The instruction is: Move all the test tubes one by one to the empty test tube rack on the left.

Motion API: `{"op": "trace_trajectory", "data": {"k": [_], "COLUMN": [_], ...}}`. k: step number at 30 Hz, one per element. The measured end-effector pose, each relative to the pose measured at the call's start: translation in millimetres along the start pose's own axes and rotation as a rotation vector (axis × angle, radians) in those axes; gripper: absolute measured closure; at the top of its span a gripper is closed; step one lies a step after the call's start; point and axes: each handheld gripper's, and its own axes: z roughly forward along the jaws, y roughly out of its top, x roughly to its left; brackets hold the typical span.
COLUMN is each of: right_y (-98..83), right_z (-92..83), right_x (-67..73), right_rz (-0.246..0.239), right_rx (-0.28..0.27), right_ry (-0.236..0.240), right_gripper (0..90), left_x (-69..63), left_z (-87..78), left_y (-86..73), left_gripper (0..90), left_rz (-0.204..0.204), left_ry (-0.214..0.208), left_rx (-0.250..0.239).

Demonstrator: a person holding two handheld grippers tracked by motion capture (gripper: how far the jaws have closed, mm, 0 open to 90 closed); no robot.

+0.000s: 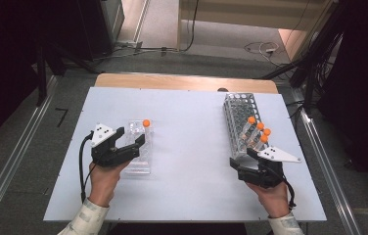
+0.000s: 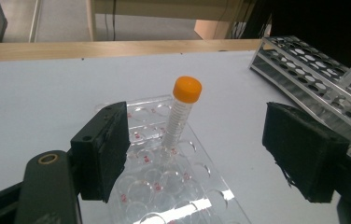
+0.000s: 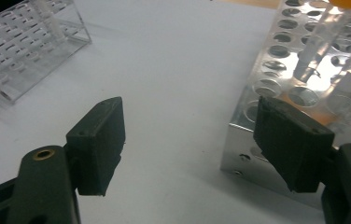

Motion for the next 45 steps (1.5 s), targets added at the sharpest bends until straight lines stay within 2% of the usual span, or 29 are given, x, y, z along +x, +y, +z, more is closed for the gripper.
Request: {"op": "trace_trajectory", "data": {"k": [7,16,18,22,28,32,37,45], "right_y": [-5.6,-9.1,-9.6,-9.7,-7.5,-6.9,-5.9,-5.4], "right_z": [-8.7,-10.5,-8.8,-5.7,1.6,6.5,9.3,13.0], "right_x": [-14.6,-32.3,-36.5,-43.1,-46.8,-48.4,-49.3,-50.0], "right_rz": [0.024,0.063,0.063,0.086,0.098,0.103,0.101,0.095], "right_rx": [-0.01,-0.039,-0.046,-0.062,-0.068,-0.068,-0.072,-0.069], "right_ry": [-0.058,-0.188,-0.222,-0.258,-0.265,-0.26,-0.266,-0.267], "right_gripper": [26.0,31.1,35.6,46.8,60.6,61.9,68.4,71.4], "left_x": [4.8,7.3,8.2,8.5,7.5,6.6,6.2,4.6], "left_z": [-9.6,-16.1,-17.5,-17.8,-16.6,-16.3,-16.5,-16.3], "left_y": [-5.5,-10.6,-11.6,-14.0,-15.1,-15.5,-15.4,-15.8], "left_gripper": [22.6,21.5,21.5,21.5,21.6,21.6,21.6,21.7], "left_rz": [-0.002,-0.001,0.0,0.001,0.005,0.006,0.008,0.013], "left_ry": [0.012,0.016,0.019,0.019,0.019,0.016,0.014,0.012], "left_rx": [-0.001,0.006,0.005,0.009,0.017,0.017,0.018,0.018]}}
